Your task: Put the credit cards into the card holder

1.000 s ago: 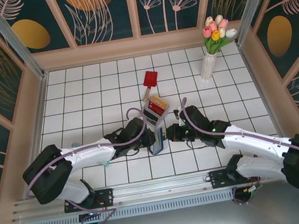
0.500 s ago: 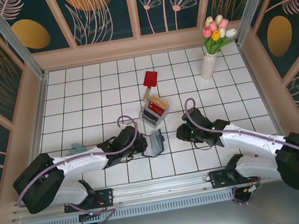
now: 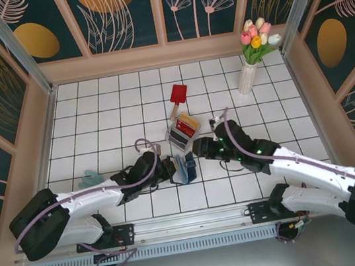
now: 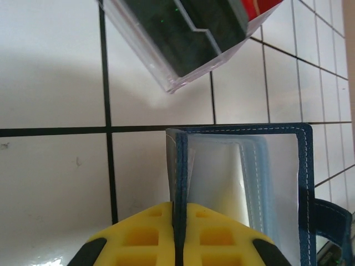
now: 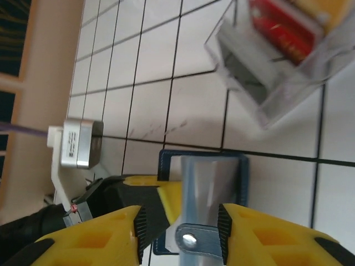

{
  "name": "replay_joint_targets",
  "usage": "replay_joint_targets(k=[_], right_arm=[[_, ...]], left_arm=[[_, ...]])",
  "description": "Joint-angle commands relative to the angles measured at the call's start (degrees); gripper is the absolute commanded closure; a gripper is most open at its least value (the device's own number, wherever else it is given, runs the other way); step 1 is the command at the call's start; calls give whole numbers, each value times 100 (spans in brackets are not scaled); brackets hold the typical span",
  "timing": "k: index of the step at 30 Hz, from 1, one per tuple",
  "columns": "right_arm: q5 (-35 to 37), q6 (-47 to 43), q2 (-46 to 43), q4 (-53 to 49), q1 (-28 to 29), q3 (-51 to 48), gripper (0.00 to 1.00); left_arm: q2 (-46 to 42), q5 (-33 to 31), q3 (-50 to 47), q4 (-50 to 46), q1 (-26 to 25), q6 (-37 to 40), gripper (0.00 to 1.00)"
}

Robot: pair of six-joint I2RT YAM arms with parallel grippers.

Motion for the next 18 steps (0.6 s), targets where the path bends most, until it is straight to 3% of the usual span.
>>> replay_joint_targets(k=[1,5,10,18], right_arm=[[256,-153,440,17,214,402,60],[54,-92,845,150,272,541,62],[766,293,986,-234,260,483,68],[442,656,701,153,-46,-181,68]], left_arm=[[-106,-123,450,-406,13,175,100],[134,-329,876,-1104,12,316,100],[565,-873,1467,-1916,-215,409,100],[813,-272,960,-707,-233,-5,100]])
